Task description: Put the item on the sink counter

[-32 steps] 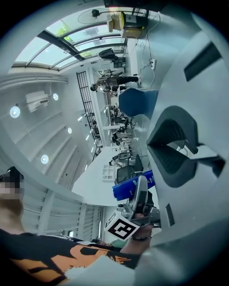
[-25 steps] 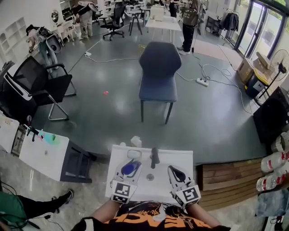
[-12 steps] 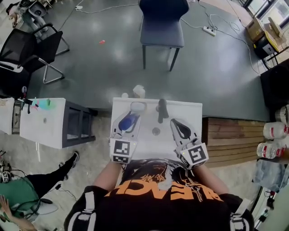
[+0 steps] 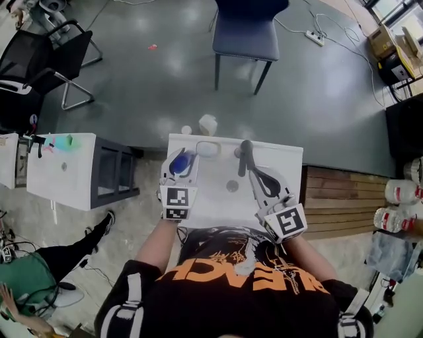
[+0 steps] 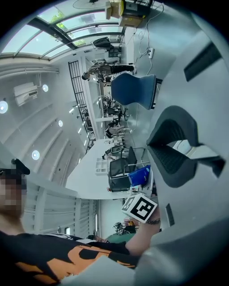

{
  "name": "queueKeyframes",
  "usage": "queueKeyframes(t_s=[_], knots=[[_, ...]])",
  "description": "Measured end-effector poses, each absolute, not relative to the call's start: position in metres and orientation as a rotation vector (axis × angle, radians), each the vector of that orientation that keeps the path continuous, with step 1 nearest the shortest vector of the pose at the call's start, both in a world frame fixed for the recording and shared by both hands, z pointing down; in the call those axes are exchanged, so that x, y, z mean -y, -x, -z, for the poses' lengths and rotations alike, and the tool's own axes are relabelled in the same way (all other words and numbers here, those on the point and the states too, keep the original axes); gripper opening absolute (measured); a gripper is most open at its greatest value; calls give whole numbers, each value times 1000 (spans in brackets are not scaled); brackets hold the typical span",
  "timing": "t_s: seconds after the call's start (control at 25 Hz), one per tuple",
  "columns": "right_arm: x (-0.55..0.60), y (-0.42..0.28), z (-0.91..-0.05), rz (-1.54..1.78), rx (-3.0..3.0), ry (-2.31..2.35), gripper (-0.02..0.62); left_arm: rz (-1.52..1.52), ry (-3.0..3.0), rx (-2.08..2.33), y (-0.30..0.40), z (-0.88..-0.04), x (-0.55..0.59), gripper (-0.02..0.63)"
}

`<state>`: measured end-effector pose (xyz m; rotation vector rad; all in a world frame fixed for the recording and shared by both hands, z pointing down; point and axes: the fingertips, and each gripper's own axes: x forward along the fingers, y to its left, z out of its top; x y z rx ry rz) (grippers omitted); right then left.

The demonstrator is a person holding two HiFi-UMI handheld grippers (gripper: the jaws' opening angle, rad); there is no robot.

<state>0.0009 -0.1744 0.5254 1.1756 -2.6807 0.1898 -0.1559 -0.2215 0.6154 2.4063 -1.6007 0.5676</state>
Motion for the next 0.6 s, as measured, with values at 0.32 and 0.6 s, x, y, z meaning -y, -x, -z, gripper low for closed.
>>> queueKeyframes(t_s=[0.32, 0.6], knots=[[182, 22, -532, -215, 2680, -1134, 14, -622, -2331, 1628, 184, -658, 239, 167], [186, 36, -543, -237, 2622, -1107, 14, -639, -2301, 1621, 196, -689, 249, 167]])
